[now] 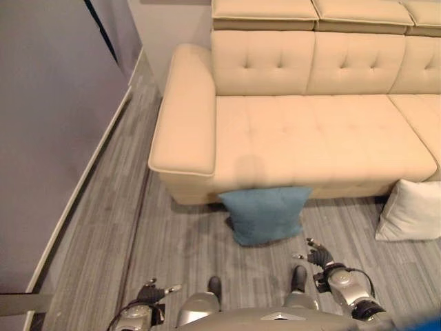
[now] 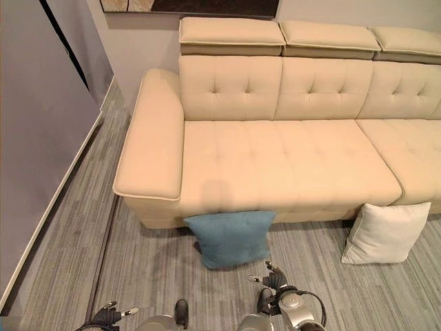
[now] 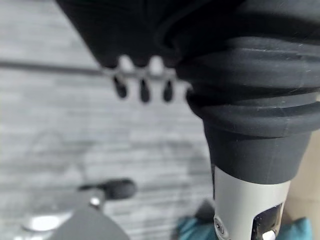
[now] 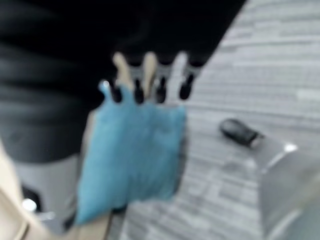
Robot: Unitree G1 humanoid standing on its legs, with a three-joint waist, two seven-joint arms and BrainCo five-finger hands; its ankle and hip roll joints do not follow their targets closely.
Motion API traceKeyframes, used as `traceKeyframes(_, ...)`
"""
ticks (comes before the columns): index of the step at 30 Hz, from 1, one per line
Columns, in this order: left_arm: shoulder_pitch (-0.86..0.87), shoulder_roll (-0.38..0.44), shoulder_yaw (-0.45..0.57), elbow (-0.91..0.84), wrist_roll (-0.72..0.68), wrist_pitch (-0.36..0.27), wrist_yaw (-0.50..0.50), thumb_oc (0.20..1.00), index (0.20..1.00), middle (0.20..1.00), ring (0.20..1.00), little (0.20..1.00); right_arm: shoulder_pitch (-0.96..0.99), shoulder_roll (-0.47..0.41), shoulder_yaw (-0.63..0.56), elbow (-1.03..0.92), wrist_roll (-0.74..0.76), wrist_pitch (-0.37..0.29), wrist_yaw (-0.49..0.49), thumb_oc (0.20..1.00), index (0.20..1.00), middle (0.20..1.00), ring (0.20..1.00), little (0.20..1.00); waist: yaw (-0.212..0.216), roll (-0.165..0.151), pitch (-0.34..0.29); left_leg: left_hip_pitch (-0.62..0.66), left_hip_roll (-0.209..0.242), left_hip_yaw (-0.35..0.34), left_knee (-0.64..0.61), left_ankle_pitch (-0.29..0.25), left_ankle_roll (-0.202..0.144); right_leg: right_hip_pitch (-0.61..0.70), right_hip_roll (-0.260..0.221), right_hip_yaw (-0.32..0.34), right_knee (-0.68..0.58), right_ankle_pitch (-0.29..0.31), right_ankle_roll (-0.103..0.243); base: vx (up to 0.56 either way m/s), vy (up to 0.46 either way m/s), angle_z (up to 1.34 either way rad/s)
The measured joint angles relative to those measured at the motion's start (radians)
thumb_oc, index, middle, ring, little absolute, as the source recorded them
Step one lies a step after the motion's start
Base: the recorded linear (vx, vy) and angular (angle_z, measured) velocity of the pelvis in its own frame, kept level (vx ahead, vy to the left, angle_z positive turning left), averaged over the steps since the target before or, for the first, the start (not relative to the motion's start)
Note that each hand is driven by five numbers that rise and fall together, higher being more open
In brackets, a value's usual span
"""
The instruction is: Pick up all the scattered cushions and arrange them neatly on the sofa.
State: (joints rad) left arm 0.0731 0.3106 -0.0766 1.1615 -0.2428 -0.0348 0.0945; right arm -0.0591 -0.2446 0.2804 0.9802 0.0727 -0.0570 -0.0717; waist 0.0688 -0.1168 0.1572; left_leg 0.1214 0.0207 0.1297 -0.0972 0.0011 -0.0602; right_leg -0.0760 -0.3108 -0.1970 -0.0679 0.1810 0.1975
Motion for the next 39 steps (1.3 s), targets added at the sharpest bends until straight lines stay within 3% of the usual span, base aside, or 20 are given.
traceKeyframes(2,0.006,-0.05,-0.002,-0.007,-0.003,-0.001,-0.001,1.0,1.0,1.0,1.0,1.0,0.019,-0.04,-0.001,0.013,-0.002,0.0,0.0,1.0,1.0,1.0,1.0,1.0,0.006,0.062,-0.013,0.01,0.096,-0.018,0.0,-0.012,-0.03,0.024,0.087,-0.028,-0.005,-0.031,-0.016,0.14,-0.232,0.16)
traceKeyframes(3,0.013,-0.077,-0.012,-0.011,-0.009,-0.002,-0.001,1.0,1.0,1.0,1.0,1.0,0.029,-0.056,0.003,0.022,-0.001,0.001,0.0,1.0,1.0,1.0,1.0,1.0,0.004,0.092,-0.023,-0.005,0.141,-0.056,0.018,0.004,-0.037,0.052,0.145,-0.04,-0.023,-0.038,-0.044,0.1,-0.282,0.26)
traceKeyframes(4,0.005,-0.09,-0.027,-0.012,-0.013,-0.002,0.002,1.0,1.0,1.0,1.0,1.0,0.033,-0.064,0.002,0.032,0.0,-0.001,-0.001,1.0,1.0,1.0,1.0,1.0,0.0,0.101,-0.025,-0.035,0.164,-0.092,0.045,0.012,-0.05,0.053,0.162,-0.066,-0.023,-0.049,-0.067,0.1,-0.361,0.57)
traceKeyframes(6,-0.019,-0.096,-0.072,-0.042,-0.007,-0.007,-0.002,1.0,1.0,1.0,1.0,1.0,0.05,-0.082,0.0,0.031,0.002,0.001,-0.002,1.0,1.0,1.0,1.0,1.0,0.0,0.097,-0.017,-0.105,0.179,-0.144,0.093,0.068,-0.076,0.053,0.183,-0.114,-0.023,-0.066,-0.092,0.02,-0.218,0.79)
traceKeyframes(7,-0.053,-0.068,-0.09,-0.061,-0.009,-0.012,-0.002,1.0,1.0,1.0,1.0,1.0,0.062,-0.087,0.002,0.025,0.003,0.001,-0.003,1.0,1.0,1.0,1.0,1.0,-0.01,0.068,0.003,-0.16,0.171,-0.157,0.147,0.122,-0.086,0.049,0.177,-0.16,-0.022,-0.071,-0.123,0.11,-0.291,1.12)
traceKeyframes(8,-0.073,-0.062,-0.096,-0.086,-0.009,-0.013,-0.002,1.0,1.0,1.0,1.0,1.0,0.067,-0.088,-0.002,0.024,0.005,-0.003,-0.004,1.0,1.0,1.0,1.0,1.0,-0.024,0.054,0.017,-0.219,0.174,-0.137,0.205,0.174,-0.125,0.056,0.178,-0.204,-0.028,-0.096,-0.141,0.14,-0.326,1.01)
traceKeyframes(10,-0.092,-0.065,-0.099,-0.098,-0.008,-0.016,-0.006,1.0,1.0,1.0,1.0,1.0,0.054,-0.087,-0.002,0.018,0.022,-0.002,-0.003,1.0,1.0,1.0,1.0,1.0,-0.018,0.038,0.043,-0.234,0.181,-0.111,0.214,0.188,-0.127,0.072,0.192,-0.217,-0.029,-0.114,-0.16,0.17,-0.137,0.46)
traceKeyframes(11,-0.102,-0.068,-0.101,-0.098,-0.008,-0.016,-0.007,1.0,1.0,1.0,1.0,1.0,0.052,-0.086,-0.006,0.019,0.025,-0.003,-0.002,1.0,1.0,1.0,1.0,1.0,-0.021,0.039,0.058,-0.238,0.149,-0.095,0.21,0.151,-0.113,0.084,0.194,-0.234,-0.03,-0.129,-0.163,0.14,-0.047,0.27)
traceKeyframes(15,-0.098,-0.073,-0.099,-0.091,-0.007,-0.012,-0.006,1.0,1.0,1.0,1.0,1.0,0.063,-0.083,-0.013,0.02,0.044,-0.004,-0.002,1.0,1.0,1.0,1.0,1.0,-0.025,0.06,0.056,-0.258,0.044,0.0,0.088,0.123,-0.053,0.085,0.221,-0.263,-0.03,-0.143,-0.165,0.17,0.024,0.17)
traceKeyframes(16,-0.098,-0.072,-0.095,-0.078,-0.006,-0.012,-0.006,1.0,1.0,1.0,1.0,1.0,0.055,-0.079,-0.012,0.021,0.043,-0.004,-0.001,1.0,1.0,1.0,1.0,1.0,-0.018,0.069,0.053,-0.245,0.038,-0.018,0.067,0.116,-0.039,0.086,0.232,-0.252,-0.028,-0.144,-0.162,0.2,0.108,-0.33)
traceKeyframes(17,-0.082,-0.063,-0.088,-0.077,-0.007,-0.011,-0.004,1.0,1.0,1.0,1.0,1.0,0.055,-0.067,-0.011,0.017,0.043,-0.005,-0.001,1.0,1.0,1.0,1.0,1.0,-0.016,0.054,0.052,-0.229,0.031,-0.026,0.057,0.105,0.015,0.087,0.233,-0.232,-0.028,-0.143,-0.158,0.19,0.148,-0.28)
traceKeyframes(19,-0.071,-0.055,-0.087,-0.076,-0.008,-0.01,-0.004,1.0,1.0,1.0,1.0,1.0,0.057,-0.047,-0.026,0.023,0.043,-0.009,-0.001,1.0,1.0,1.0,1.0,1.0,-0.005,0.022,0.052,-0.202,0.004,-0.018,0.043,0.087,0.045,0.093,0.205,-0.212,-0.003,-0.152,-0.136,0.19,0.246,-0.2)
traceKeyframes(22,-0.066,-0.046,-0.085,-0.079,-0.009,-0.011,-0.004,1.0,1.0,1.0,1.0,1.0,0.037,-0.035,-0.03,0.015,0.043,-0.013,-0.001,1.0,1.0,1.0,1.0,1.0,0.01,0.015,0.052,-0.158,-0.019,0.036,0.048,0.055,0.079,0.079,0.166,-0.155,0.062,-0.166,-0.116,0.07,0.178,-0.46)
traceKeyframes(26,-0.109,-0.012,-0.078,-0.081,-0.018,-0.014,-0.001,1.0,1.0,1.0,1.0,1.0,-0.023,-0.031,-0.018,0.013,0.043,-0.014,-0.001,1.0,1.0,1.0,1.0,1.0,0.007,0.025,0.079,-0.151,-0.022,0.08,0.051,0.037,0.101,-0.031,0.134,-0.065,0.237,-0.181,-0.084,0.07,0.123,-0.36)
traceKeyframes(28,-0.118,0.011,-0.077,-0.081,-0.021,-0.016,0.0,1.0,1.0,1.0,1.0,1.0,-0.021,-0.03,-0.015,-0.007,0.043,-0.015,-0.001,1.0,1.0,1.0,1.0,1.0,0.006,0.018,0.081,-0.135,-0.03,0.083,0.044,0.024,0.096,-0.023,0.125,-0.058,0.238,-0.188,-0.075,0.14,0.049,-0.05)
traceKeyframes(31,-0.129,0.023,-0.04,-0.075,-0.021,-0.019,0.002,1.0,1.0,1.0,1.0,1.0,-0.024,-0.031,-0.014,-0.007,0.043,-0.015,-0.001,1.0,1.0,1.0,1.0,1.0,0.004,0.024,0.092,-0.126,-0.03,0.071,0.023,0.03,0.104,-0.019,0.139,-0.027,0.156,-0.186,-0.064,0.14,-0.019,0.05)
traceKeyframes(33,-0.123,0.021,-0.039,-0.081,-0.022,-0.02,0.013,1.0,1.0,1.0,1.0,1.0,-0.021,-0.032,-0.015,-0.009,0.043,-0.015,-0.001,1.0,1.0,1.0,1.0,1.0,0.004,0.017,0.093,-0.114,-0.042,0.065,0.021,0.034,0.103,-0.008,0.134,-0.014,0.084,-0.139,-0.05,0.08,-0.027,0.26)
traceKeyframes(34,-0.12,0.018,-0.038,-0.085,-0.022,-0.021,0.018,1.0,1.0,1.0,1.0,1.0,-0.012,-0.032,-0.013,-0.008,0.043,-0.015,-0.001,1.0,1.0,1.0,1.0,1.0,0.004,0.002,0.097,-0.094,-0.054,0.064,0.014,0.034,0.101,0.0,0.127,-0.012,0.068,-0.111,-0.063,0.04,-0.036,0.22)
traceKeyframes(35,-0.094,0.001,-0.039,-0.099,-0.022,-0.021,0.02,1.0,1.0,1.0,1.0,1.0,-0.005,-0.033,-0.011,-0.004,0.043,-0.015,-0.001,1.0,1.0,1.0,1.0,1.0,0.004,0.021,0.1,-0.083,-0.041,0.048,0.009,0.027,0.084,0.029,0.145,-0.014,0.041,-0.11,-0.079,0.01,-0.049,0.08)
traceKeyframes(39,-0.061,-0.009,-0.04,-0.12,-0.024,-0.02,0.022,1.0,1.0,1.0,1.0,1.0,-0.011,-0.043,-0.011,-0.032,0.043,-0.016,-0.002,1.0,1.0,1.0,1.0,1.0,0.004,0.032,0.104,-0.111,-0.014,0.037,0.017,0.032,0.068,0.044,0.183,-0.025,-0.024,-0.083,-0.098,-0.07,-0.069,0.04)
